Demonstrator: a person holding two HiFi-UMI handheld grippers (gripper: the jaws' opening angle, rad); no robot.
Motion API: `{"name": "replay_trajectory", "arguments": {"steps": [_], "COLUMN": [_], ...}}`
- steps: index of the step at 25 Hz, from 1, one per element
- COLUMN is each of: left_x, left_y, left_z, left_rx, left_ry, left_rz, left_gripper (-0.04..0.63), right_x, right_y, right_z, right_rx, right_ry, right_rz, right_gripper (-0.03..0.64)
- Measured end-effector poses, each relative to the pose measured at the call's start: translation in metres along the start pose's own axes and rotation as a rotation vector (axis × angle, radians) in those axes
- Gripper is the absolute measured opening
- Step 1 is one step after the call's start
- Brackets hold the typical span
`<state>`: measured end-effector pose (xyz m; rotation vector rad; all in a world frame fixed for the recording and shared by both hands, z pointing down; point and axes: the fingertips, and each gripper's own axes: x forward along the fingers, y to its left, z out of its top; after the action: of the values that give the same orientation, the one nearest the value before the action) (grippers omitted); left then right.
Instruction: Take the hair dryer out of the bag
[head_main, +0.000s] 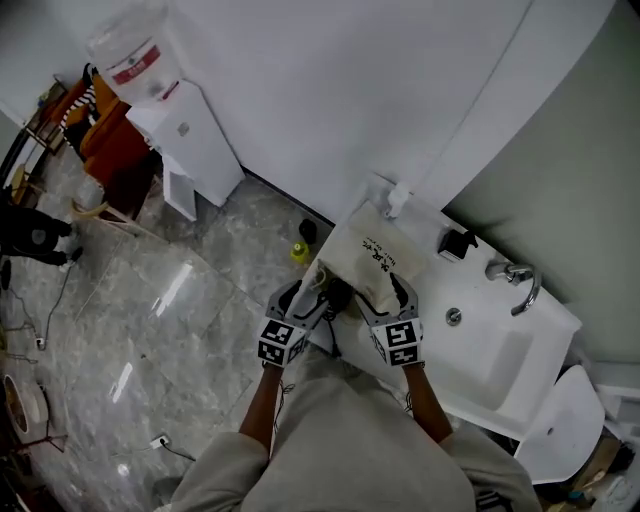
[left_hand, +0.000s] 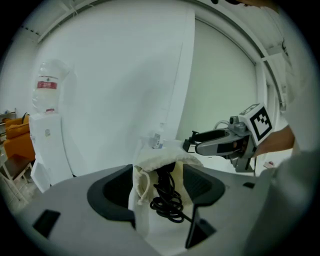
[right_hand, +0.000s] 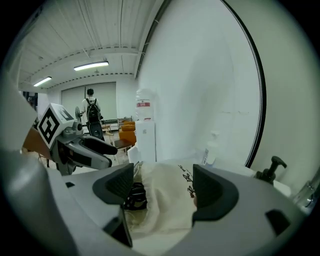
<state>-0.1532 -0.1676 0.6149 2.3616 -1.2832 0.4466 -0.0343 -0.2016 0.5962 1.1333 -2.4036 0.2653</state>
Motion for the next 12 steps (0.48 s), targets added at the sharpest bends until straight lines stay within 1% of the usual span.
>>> {"name": "replay_trajectory", "arguments": {"steps": [6,12], "left_x": [0.021,0.034], "left_y": [-0.003,-0.006], "left_z": [-0.005,-0.012], "left_rx": [0.027,0.050], "left_ry": [0.051,0.090], "left_rz": [-0.126,-0.241], "left_gripper": [0.293,0.293], "right_x": [0.008,0.013], "right_y": [0.007,0.013], "right_z": [-0.005,-0.015], "right_rx": [0.028,0.021], "right_ry": [0.045,0.106], "right_rz": [-0.040,-0.103], "right_gripper": [0.353,0.352]}}
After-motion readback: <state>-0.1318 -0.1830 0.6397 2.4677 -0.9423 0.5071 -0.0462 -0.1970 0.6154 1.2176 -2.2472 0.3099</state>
